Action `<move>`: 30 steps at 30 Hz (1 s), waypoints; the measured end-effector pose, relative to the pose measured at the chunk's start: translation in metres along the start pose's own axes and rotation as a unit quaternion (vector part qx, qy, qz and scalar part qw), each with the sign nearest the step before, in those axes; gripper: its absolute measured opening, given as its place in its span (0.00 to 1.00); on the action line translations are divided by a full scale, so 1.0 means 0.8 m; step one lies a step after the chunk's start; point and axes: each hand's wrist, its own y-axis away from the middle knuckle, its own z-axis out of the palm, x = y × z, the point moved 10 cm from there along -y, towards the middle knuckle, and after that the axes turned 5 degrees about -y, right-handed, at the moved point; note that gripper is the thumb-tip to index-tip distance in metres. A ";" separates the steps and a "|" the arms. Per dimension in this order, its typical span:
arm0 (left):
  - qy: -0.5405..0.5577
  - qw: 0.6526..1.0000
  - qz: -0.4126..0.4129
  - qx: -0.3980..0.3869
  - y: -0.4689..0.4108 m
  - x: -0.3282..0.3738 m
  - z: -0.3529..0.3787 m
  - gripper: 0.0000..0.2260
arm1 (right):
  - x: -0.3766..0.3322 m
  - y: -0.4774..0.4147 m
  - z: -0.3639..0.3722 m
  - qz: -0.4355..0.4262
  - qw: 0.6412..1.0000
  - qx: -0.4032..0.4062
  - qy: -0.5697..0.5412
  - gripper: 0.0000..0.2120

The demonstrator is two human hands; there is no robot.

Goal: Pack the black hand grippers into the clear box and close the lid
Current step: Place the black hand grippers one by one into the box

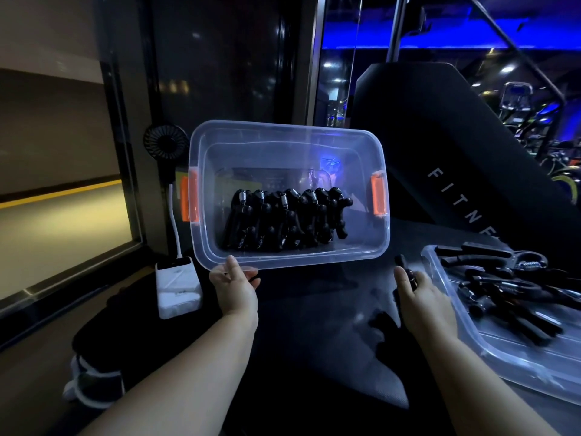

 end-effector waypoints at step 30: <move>0.004 1.000 0.005 0.002 0.001 0.004 0.001 0.07 | -0.006 0.018 -0.029 0.070 0.968 -0.007 -0.240 0.10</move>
